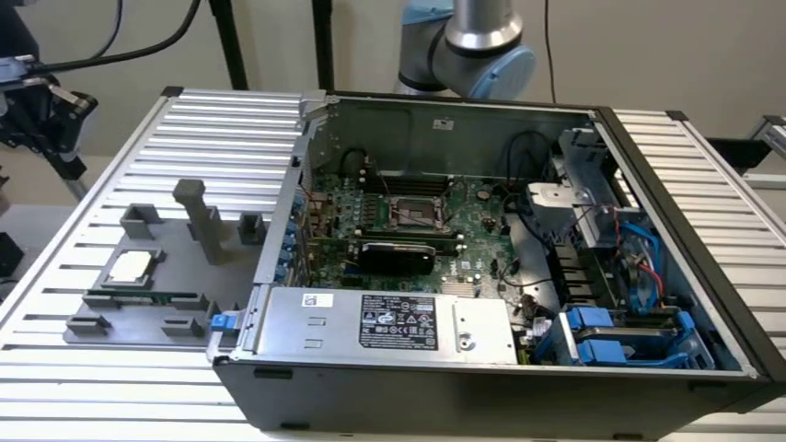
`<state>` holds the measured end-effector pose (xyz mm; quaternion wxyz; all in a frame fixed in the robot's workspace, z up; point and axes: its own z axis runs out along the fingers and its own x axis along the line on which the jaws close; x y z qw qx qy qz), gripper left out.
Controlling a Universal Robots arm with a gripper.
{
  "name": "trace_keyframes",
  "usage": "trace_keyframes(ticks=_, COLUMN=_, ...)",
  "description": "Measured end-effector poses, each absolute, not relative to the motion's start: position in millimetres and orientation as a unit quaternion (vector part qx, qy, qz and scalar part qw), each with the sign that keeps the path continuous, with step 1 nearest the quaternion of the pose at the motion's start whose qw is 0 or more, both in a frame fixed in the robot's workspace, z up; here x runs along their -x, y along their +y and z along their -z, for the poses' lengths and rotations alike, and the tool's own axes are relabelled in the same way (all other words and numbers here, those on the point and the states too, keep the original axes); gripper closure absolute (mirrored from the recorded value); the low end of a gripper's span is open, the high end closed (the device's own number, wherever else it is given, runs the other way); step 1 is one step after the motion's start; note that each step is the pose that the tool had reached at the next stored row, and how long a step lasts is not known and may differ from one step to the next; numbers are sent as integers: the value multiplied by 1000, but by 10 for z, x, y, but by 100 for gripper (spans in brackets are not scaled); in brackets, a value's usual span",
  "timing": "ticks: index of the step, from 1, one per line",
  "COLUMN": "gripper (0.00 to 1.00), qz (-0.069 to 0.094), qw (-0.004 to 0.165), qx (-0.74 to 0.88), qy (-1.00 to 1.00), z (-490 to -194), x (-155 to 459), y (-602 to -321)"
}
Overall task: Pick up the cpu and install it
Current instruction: 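Reach for the cpu, then pick up the cpu and move it towards the insertion slot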
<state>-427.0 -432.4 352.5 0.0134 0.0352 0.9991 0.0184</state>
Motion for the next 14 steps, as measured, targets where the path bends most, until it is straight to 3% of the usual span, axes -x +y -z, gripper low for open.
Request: trace_keyframes(ticks=14, gripper=89, qz=-18, qw=13, qx=-35, qy=999, z=-3424, x=4317, y=-4324)
